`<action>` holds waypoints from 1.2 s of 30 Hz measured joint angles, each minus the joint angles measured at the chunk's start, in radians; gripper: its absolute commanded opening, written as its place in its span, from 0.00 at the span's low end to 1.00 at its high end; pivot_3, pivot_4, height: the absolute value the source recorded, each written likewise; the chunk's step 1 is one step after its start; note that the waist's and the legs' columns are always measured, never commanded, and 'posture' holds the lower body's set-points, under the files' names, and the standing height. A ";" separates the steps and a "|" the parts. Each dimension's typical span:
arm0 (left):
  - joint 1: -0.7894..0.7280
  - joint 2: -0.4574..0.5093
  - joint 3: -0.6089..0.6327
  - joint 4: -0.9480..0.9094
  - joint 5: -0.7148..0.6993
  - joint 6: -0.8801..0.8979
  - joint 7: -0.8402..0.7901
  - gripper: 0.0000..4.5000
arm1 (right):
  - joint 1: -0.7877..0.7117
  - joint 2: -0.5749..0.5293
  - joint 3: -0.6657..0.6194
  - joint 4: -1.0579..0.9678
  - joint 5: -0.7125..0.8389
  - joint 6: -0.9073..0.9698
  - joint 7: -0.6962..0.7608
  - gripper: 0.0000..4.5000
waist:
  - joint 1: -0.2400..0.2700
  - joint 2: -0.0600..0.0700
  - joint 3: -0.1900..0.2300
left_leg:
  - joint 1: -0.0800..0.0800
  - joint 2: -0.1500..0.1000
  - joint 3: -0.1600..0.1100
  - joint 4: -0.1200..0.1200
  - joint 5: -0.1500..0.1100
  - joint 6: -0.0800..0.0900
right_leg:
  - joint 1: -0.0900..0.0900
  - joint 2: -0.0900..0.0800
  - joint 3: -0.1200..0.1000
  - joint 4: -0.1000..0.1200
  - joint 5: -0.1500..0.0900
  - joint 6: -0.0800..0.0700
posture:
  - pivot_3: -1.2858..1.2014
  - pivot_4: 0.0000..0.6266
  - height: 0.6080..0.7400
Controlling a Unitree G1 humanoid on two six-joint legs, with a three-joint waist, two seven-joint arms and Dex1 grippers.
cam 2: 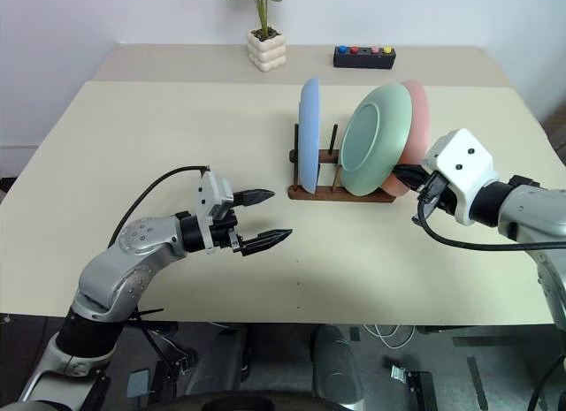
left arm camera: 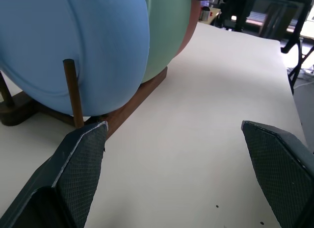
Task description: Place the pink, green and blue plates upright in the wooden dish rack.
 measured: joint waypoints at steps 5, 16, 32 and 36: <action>0.000 0.000 0.001 0.000 0.000 0.000 0.001 1.00 | -0.023 0.024 0.014 -0.005 0.003 0.000 0.010 0.01 | 0.000 0.000 0.000 | 0.000 0.000 0.000 0.000 0.000 0.000 | 0.000 0.000 0.000 0.000 0.000 0.000 | 0.52 0.24 0.92; 0.000 -0.001 0.002 0.000 0.000 0.000 0.002 1.00 | -0.073 0.048 0.040 -0.044 0.021 0.002 0.013 0.01 | 0.000 0.000 0.000 | 0.000 0.000 0.000 0.000 0.000 0.000 | 0.000 0.000 0.000 0.000 0.000 0.000 | 0.52 0.24 0.92; 0.004 -0.012 0.018 0.003 0.003 -0.021 0.027 1.00 | -0.362 0.086 -0.096 0.237 -0.045 -0.146 -0.127 0.01 | 0.002 0.000 0.000 | 0.001 0.000 0.000 0.000 0.000 0.000 | 0.000 0.000 0.000 0.001 0.000 0.000 | 0.52 0.24 0.92; 0.008 -0.015 0.084 0.028 0.005 -0.047 0.059 1.00 | -0.376 0.086 -0.217 0.373 -0.051 -0.209 -0.157 0.01 | 0.001 0.000 0.000 | 0.001 0.000 0.000 0.000 0.000 0.000 | 0.001 0.000 0.000 0.001 0.000 0.001 | 0.52 0.24 0.92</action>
